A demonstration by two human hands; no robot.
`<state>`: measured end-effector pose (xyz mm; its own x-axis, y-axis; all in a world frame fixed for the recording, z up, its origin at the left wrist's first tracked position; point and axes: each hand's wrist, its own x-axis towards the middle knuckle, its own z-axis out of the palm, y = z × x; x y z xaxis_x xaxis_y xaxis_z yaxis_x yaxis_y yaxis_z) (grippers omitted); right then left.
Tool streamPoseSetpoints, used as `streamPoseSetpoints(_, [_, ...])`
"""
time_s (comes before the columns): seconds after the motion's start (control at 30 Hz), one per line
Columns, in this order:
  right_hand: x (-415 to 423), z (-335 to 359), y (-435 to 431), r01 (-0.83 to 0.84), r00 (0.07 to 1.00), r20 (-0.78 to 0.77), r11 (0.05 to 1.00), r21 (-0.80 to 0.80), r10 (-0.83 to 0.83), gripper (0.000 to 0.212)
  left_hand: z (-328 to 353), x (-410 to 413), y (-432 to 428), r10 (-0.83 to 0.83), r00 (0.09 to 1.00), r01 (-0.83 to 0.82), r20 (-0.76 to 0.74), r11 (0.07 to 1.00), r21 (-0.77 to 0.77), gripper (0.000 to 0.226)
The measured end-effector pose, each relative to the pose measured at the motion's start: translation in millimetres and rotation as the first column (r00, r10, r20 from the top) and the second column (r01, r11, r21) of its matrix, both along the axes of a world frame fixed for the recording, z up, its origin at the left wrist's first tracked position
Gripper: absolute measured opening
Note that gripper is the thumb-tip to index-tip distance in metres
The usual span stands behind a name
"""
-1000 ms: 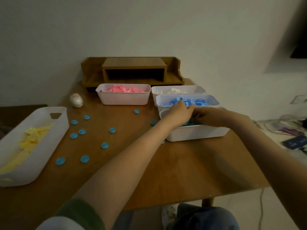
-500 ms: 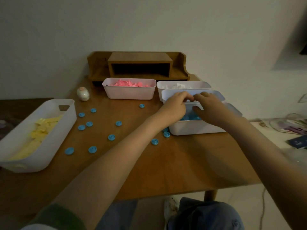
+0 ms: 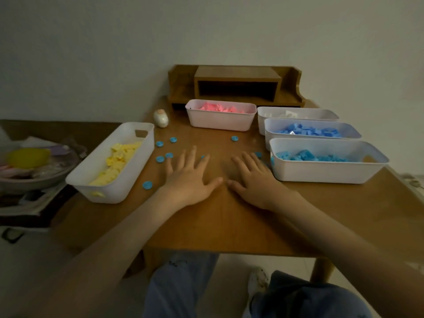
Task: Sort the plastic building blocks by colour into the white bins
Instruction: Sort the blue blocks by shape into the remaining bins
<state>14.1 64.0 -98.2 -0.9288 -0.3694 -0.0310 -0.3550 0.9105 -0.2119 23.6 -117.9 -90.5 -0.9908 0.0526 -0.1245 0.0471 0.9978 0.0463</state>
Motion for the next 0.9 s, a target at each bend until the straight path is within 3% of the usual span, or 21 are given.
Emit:
streamPoseSetpoints(0.1, [-6,-13,5,0.144,0.989,0.026,0.989,-0.020,-0.144,0.071,-12,1,-15,0.043,0.999,-0.043,0.000,0.999,-0.027,0.079])
streamPoseSetpoints(0.23, [-14,-13,2,0.215,0.976,0.051,0.976,-0.044,-0.213,0.062,-17,-5,-16,0.112,0.993,-0.108,-0.044,0.991,0.080,0.066])
streamPoseSetpoints(0.33, [-14,-11,-4,0.168,0.986,-0.005,0.985,-0.042,-0.168,0.051,-15,-13,-11,0.116,0.990,-0.101,-0.079,0.980,0.170,0.057])
streamPoseSetpoints(0.43, [-11,-11,-8,0.077,0.994,-0.077,0.997,-0.009,-0.078,0.043,-16,-16,-3,0.017,0.979,0.016,-0.203,0.987,0.158,0.038])
streamPoseSetpoints(0.53, [-9,-10,-7,0.028,0.987,-0.158,0.999,-0.026,-0.032,0.042,-18,-16,0,-0.011,0.968,0.074,-0.252,0.968,0.240,0.027])
streamPoseSetpoints(0.7, [-4,-13,-3,0.159,0.947,-0.294,0.984,0.080,-0.129,0.047,-22,-14,-2,-0.017,0.951,0.086,-0.308,0.973,0.213,0.031])
streamPoseSetpoints(0.9, [-2,-9,-8,0.210,0.954,-0.236,0.973,0.095,-0.183,0.047,-20,-9,1,0.012,0.934,0.048,-0.357,0.986,0.158,0.035])
